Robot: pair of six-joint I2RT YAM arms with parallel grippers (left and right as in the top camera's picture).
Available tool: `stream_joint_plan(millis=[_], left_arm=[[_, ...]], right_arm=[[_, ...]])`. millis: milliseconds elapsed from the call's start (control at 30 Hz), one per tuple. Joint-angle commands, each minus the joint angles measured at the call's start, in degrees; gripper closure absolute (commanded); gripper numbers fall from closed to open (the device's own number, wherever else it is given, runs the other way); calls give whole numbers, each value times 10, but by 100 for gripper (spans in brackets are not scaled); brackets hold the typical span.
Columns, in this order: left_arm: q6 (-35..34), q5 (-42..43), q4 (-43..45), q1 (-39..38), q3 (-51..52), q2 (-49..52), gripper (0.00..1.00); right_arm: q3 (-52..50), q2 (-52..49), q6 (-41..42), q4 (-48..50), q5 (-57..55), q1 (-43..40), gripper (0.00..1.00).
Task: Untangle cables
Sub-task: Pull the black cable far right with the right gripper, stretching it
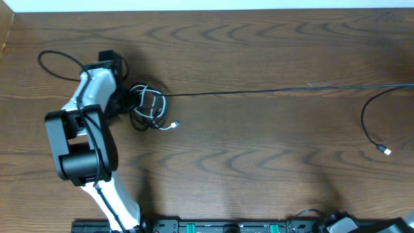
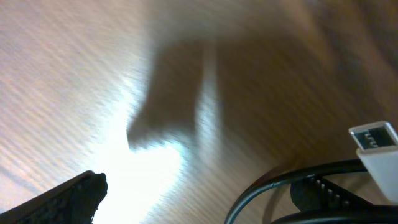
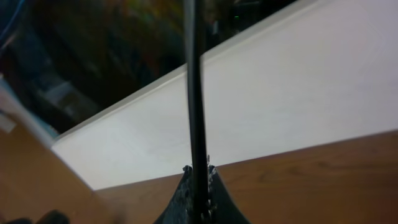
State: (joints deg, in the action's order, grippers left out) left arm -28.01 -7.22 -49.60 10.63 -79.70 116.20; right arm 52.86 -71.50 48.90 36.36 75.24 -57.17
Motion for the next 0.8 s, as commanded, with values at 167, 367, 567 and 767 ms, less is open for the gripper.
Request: stream_joint_plan(millis=[167, 367, 567, 767], left_arm=[[-6, -25, 0, 66, -1, -1, 0], [-8, -25, -1, 88, -1, -1, 0], [-8, -25, -1, 109, -1, -1, 0], [-8, -23, 2, 110, -1, -1, 0]], right_arm=[[7, -39, -17, 0, -30, -48, 99], [7, -75, -39, -2, -28, -51, 99], [7, -111, -53, -33, -26, -83, 99], [7, -137, -97, -78, -26, -87, 99]])
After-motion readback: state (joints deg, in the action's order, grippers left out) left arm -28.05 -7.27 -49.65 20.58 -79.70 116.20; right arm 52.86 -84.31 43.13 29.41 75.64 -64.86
